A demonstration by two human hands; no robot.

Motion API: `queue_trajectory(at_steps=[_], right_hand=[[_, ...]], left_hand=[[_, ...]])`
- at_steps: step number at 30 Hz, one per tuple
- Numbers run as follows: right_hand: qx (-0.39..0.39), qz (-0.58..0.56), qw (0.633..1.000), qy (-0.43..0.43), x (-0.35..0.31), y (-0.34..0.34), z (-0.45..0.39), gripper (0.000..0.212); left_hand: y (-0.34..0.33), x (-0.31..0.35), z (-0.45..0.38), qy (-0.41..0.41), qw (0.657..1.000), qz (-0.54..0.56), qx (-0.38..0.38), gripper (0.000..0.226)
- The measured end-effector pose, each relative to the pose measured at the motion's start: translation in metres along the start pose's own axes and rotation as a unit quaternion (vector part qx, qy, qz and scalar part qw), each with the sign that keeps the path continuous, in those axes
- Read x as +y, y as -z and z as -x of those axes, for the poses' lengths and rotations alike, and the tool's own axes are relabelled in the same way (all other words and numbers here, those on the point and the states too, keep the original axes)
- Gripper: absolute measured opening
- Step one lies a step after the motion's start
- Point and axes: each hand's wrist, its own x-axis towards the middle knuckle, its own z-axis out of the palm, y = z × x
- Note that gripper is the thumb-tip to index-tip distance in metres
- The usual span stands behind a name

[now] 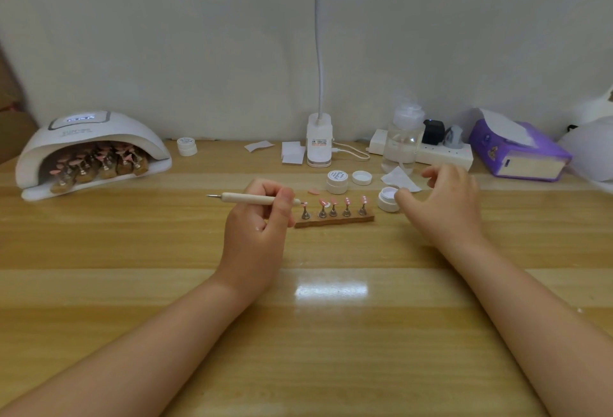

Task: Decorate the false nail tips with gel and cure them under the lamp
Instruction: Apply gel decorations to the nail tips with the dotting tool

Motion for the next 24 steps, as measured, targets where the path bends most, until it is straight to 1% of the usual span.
queue_trajectory(at_steps=[2,3,5,9,14,17,20,24], right_hand=[[-0.059,0.049,0.997,-0.022,0.002,-0.005,-0.001,0.061],[-0.079,0.075,0.994,-0.026,0.003,-0.007,-0.001,0.063],[-0.094,0.102,0.99,-0.03,0.003,-0.011,-0.002,0.063],[-0.115,0.109,0.987,-0.023,0.002,-0.016,0.0,0.061],[-0.1,0.116,0.988,-0.002,0.006,-0.021,-0.003,0.053],[-0.08,0.1,0.992,0.008,0.008,-0.022,-0.005,0.045],[-0.046,0.069,0.997,0.008,0.007,-0.02,-0.004,0.043],[0.012,-0.007,0.999,0.05,-0.004,-0.012,0.001,0.032]], left_hand=[[0.0,0.0,0.0,0.002,1.0,0.002,-0.001,0.018],[0.0,0.0,0.0,0.003,1.0,0.003,-0.001,0.018],[0.0,0.001,0.0,0.007,1.0,0.001,0.0,0.018],[0.001,0.001,0.0,0.009,1.0,0.0,-0.002,0.018],[0.0,0.002,0.001,0.01,1.0,0.003,-0.004,0.018],[0.0,0.003,0.001,0.009,1.0,0.003,-0.007,0.018],[0.001,0.003,0.0,0.012,1.0,0.003,-0.004,0.018],[0.001,0.008,-0.001,0.009,1.0,0.003,0.003,0.017]])
